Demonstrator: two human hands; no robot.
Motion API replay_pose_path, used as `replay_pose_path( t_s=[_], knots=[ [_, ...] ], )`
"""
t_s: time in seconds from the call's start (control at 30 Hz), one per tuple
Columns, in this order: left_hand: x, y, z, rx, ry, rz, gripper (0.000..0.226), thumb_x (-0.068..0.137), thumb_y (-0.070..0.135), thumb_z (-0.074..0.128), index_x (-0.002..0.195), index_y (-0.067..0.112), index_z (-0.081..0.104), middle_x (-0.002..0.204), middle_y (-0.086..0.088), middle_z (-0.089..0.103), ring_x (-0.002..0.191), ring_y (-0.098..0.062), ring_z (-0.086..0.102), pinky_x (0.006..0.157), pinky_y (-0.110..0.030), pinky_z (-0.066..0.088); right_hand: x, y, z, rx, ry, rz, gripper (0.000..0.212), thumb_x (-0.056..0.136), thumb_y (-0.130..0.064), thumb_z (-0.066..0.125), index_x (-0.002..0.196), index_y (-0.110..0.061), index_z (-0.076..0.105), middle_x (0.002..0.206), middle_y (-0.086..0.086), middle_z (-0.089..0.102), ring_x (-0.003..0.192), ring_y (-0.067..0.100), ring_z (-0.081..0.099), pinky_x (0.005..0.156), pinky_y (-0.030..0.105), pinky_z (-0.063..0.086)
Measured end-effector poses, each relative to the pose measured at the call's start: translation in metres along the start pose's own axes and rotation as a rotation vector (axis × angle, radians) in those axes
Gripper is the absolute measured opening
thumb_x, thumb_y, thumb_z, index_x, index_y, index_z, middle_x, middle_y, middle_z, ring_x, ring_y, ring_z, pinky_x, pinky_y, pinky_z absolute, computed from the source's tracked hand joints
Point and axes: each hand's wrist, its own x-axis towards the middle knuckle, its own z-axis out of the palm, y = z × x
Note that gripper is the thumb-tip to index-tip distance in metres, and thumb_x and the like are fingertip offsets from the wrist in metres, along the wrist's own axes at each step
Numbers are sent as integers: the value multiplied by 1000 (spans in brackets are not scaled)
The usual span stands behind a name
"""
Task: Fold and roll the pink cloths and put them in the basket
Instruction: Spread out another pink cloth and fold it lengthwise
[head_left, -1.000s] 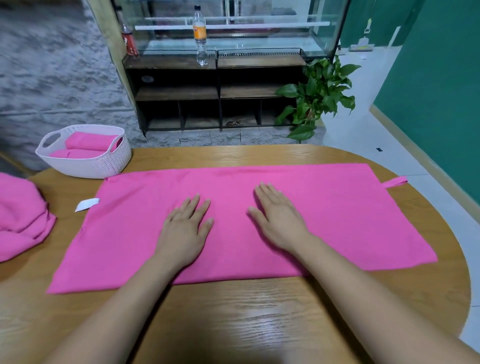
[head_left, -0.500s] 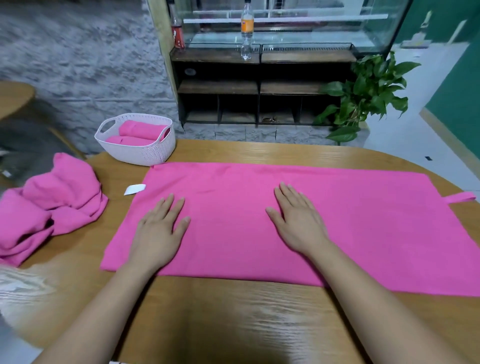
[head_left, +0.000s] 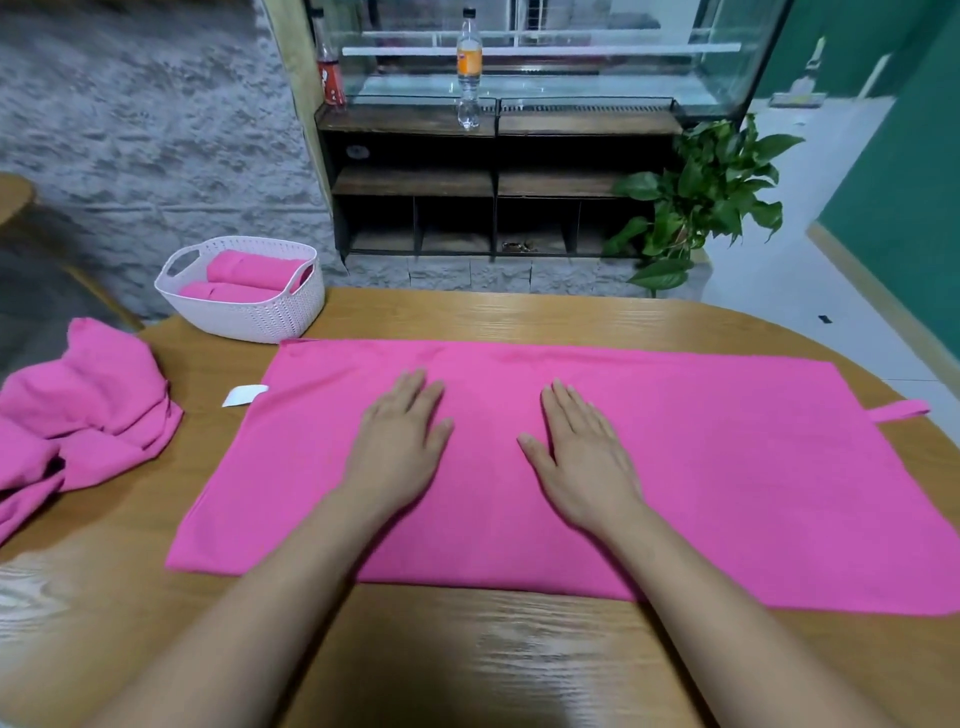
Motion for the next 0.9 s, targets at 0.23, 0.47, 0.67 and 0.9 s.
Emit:
replay_pose_path(
  t_s=[0.23, 0.47, 0.67, 0.9],
  knots=[
    [24, 124, 44, -61, -121, 333, 57, 110, 45, 35, 163, 23, 36, 172, 1, 29, 161, -18, 16, 130, -45, 19, -19, 22, -19, 416, 140, 192, 57, 107, -12, 44, 163, -9, 34, 169, 8, 35, 156, 20, 31, 130, 31, 18],
    [44, 155, 64, 20, -259, 371, 63, 110, 54, 33, 167, 29, 24, 175, 6, 16, 162, -15, 6, 131, -44, 9, 2, 79, -29, 132, 164, 263, 55, 110, -29, 42, 161, -8, 38, 165, 13, 41, 156, 25, 33, 129, 40, 25],
    [58, 122, 58, 36, -265, 269, 67, 108, 65, 25, 168, 37, 14, 176, 10, 2, 162, -12, -1, 131, -42, 3, 3, 80, -27, 63, 140, 253, 58, 111, -37, 41, 163, -10, 35, 167, 10, 39, 157, 24, 30, 129, 40, 21],
    [67, 55, 36, 89, -242, 135, 68, 106, 68, 19, 167, 40, 10, 175, 12, 0, 162, -11, -2, 130, -40, 1, 1, 81, -28, 56, 134, 234, 60, 110, -37, 45, 162, -10, 36, 167, 10, 38, 158, 23, 29, 129, 40, 20]
  ],
)
